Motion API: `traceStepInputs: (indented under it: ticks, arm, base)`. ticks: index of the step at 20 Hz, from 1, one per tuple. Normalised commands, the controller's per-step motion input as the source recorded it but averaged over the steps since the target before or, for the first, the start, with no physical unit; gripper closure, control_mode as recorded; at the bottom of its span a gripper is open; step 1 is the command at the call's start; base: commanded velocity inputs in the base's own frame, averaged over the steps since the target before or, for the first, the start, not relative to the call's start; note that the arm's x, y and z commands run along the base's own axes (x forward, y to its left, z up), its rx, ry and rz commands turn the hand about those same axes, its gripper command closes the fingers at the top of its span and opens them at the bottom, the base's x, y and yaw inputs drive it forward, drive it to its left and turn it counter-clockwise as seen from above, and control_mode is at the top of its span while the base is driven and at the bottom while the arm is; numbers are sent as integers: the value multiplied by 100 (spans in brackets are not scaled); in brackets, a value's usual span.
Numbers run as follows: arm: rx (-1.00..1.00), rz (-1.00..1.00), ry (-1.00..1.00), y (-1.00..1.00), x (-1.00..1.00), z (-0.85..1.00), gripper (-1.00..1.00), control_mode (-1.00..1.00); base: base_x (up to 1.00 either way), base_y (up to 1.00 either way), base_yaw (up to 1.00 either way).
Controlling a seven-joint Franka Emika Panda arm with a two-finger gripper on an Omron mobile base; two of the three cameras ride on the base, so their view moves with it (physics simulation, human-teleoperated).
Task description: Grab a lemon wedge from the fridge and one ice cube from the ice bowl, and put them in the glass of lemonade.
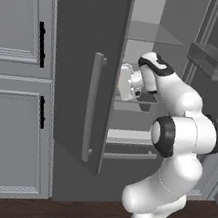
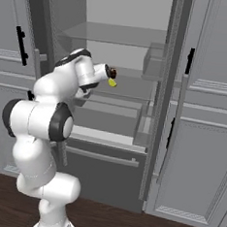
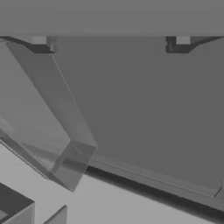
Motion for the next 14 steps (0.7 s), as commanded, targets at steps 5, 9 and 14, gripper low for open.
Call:
traceStepInputs:
  ticks: [5, 9, 14]
  arm:
    - [11, 7, 2, 52, -23, -1, -100, -100]
    - [14, 9, 0, 69, -46, -3, -100, -100]
    - [13, 7, 0, 74, -53, 0, -100, -100]
  base:
    - [0, 0, 0]
    - [0, 0, 0]
    - [0, 0, 0]
